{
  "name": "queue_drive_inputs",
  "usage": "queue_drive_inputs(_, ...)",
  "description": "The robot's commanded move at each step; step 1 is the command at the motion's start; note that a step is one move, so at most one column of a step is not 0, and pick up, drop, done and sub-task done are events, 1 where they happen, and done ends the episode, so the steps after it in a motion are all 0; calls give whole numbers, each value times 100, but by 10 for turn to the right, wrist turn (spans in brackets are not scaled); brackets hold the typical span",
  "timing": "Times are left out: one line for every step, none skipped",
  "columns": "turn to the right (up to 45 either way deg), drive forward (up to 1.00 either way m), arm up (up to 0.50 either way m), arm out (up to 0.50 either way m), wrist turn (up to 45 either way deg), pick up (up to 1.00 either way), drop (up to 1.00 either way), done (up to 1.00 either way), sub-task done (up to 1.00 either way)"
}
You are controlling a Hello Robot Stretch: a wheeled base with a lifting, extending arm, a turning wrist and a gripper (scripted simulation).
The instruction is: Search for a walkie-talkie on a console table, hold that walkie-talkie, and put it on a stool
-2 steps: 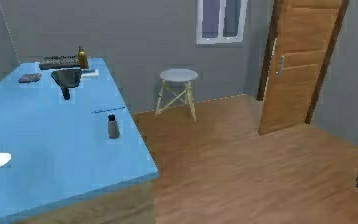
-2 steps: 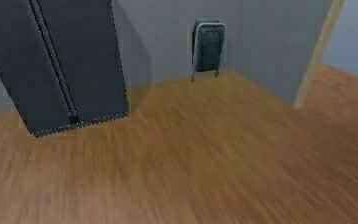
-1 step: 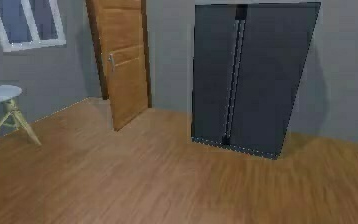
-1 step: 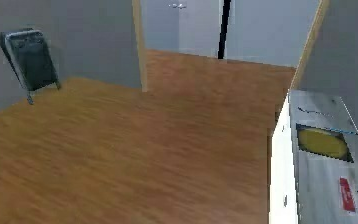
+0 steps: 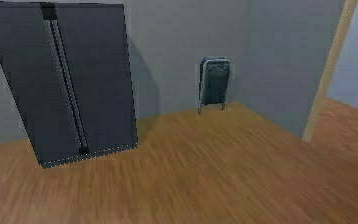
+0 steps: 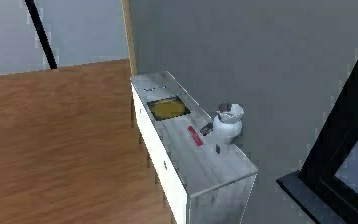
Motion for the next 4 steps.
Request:
queue_drive_inputs(60, 0, 0, 0, 0, 0, 0, 0, 0)
queue_drive_inputs(450, 0, 0, 0, 0, 0, 0, 0, 0)
queue_drive_inputs(150, 0, 0, 0, 0, 0, 0, 0, 0)
queue_drive_inputs(0, 65, 0, 0, 0, 0, 0, 0, 0)
